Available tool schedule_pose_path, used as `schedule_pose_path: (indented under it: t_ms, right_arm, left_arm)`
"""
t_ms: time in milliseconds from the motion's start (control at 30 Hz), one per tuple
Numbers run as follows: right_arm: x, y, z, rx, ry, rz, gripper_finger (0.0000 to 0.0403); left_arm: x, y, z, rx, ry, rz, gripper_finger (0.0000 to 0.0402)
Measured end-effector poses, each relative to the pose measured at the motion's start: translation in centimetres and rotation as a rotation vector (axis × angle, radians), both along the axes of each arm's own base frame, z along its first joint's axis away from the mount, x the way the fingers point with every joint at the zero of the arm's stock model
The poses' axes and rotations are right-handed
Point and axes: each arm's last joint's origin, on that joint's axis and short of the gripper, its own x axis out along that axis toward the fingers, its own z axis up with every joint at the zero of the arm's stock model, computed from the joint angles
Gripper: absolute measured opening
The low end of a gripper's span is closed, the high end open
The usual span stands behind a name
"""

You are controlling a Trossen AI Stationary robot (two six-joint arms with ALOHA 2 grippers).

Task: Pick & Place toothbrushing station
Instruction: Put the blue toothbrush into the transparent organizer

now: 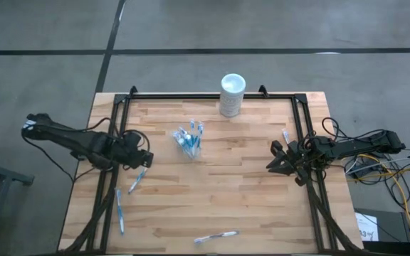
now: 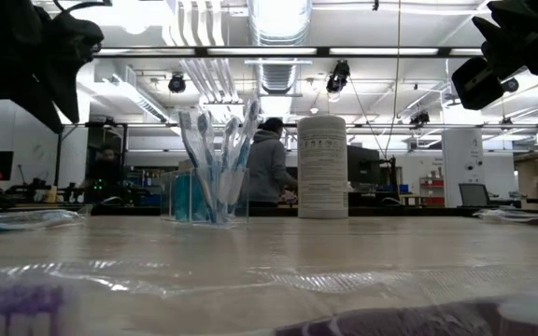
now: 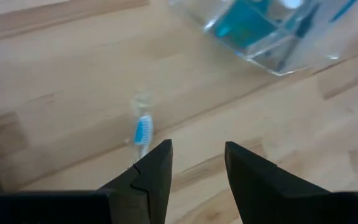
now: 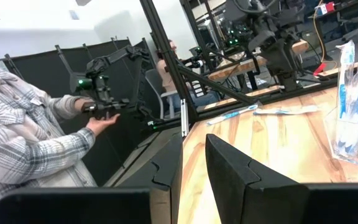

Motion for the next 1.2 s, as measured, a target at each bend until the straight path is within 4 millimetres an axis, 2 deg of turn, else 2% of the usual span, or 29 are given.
schedule_pose_path:
  t_ms: [167,433,700,933,1200]
  right_arm:
    - [0.0,0.0,0.0,0.0,0.0,0.0,0.0068]
    - [0.0,0.0,0.0,0.0,0.0,0.0,0.0068]
    - [0.0,0.0,0.0,0.0,0.0,0.0,0.0068]
    - [0.0,0.0,0.0,0.0,0.0,0.0,0.0068]
    - [0.0,0.0,0.0,0.0,0.0,0.0,0.0068]
  left_arm:
    - [0.2,0.6,-0.2,-0.009,0.053,-0.022,0.0151]
    - [1.6,1.8,-1.4,-0.031,0.167,-0.019,0.0151]
    - [3.1,2.5,-3.7,-0.07,0.244,0.001,0.0151]
    - [3.5,2.9,-5.5,-0.102,0.286,0.039,0.0151]
    - [3.5,3.0,-8.7,-0.158,0.277,0.076,0.0151]
